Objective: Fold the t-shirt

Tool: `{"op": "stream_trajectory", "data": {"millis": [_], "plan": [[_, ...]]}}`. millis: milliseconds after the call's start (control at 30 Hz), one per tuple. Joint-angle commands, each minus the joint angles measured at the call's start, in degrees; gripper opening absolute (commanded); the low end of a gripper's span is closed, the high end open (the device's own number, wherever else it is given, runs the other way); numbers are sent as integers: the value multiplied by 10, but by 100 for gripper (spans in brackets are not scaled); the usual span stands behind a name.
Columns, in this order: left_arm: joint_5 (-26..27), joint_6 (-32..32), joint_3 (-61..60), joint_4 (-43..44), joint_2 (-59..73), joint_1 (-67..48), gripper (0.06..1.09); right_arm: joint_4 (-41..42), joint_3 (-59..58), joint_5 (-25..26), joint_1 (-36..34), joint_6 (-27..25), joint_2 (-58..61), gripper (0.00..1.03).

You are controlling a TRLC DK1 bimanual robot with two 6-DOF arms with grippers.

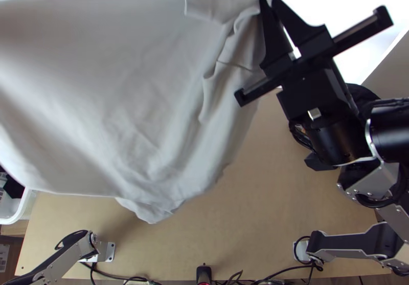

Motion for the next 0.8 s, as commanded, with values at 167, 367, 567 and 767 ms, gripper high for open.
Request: {"op": "stream_trajectory", "data": {"millis": [167,367,567,767], "plan": [[50,29,-277,-97,23,-194,9,-8,-312,-34,-110,85,-144,3],[10,30,-384,1,58,-275,9,68,-453,-105,-220,121,-139,3],[-5,31,-395,84,160,-325,9,156,-559,-118,-286,132,-109,3],[-17,36,-355,156,294,-359,9,185,-592,-131,-366,136,-67,3]]}}
